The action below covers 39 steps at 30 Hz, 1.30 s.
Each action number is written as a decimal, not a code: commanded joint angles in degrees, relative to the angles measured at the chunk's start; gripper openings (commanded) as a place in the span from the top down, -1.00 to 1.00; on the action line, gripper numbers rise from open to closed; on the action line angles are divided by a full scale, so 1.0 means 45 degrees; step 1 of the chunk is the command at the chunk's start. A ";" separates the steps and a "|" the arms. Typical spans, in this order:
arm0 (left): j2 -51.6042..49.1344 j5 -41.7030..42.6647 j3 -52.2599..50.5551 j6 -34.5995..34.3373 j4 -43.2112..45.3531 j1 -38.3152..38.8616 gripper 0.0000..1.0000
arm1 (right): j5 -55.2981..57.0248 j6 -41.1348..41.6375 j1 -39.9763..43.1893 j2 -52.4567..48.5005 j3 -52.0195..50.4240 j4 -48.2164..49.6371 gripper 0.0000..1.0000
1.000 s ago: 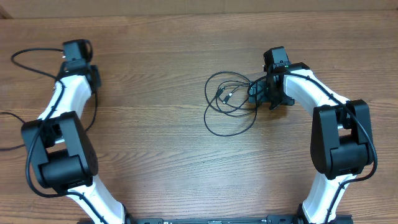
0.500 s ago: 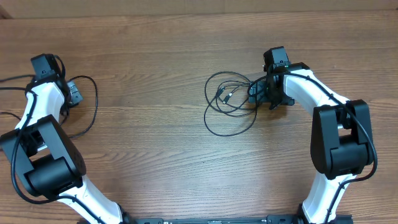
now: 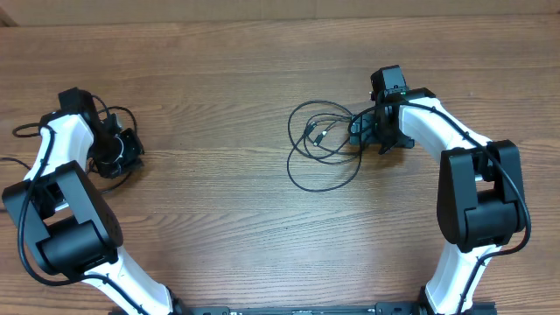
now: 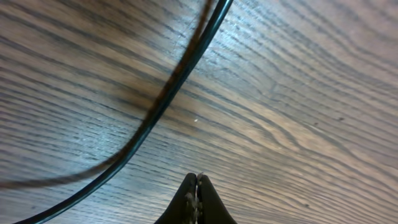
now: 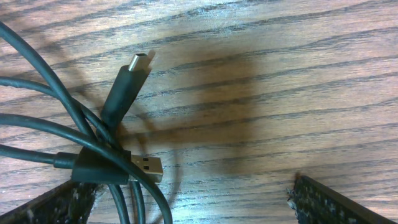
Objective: Untangle cables
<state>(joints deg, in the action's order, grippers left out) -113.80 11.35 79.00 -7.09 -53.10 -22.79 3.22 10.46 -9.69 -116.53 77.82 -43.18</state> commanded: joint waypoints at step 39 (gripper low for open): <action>-0.0359 -0.0034 -0.3264 0.0675 0.9690 0.0301 0.92 | -0.0219 0.0049 0.0005 -0.0325 -0.0209 0.0024 -1.00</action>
<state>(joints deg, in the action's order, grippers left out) -113.14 4.14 63.72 -5.37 -7.94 -22.11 3.22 10.48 -9.69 -116.53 77.82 -43.16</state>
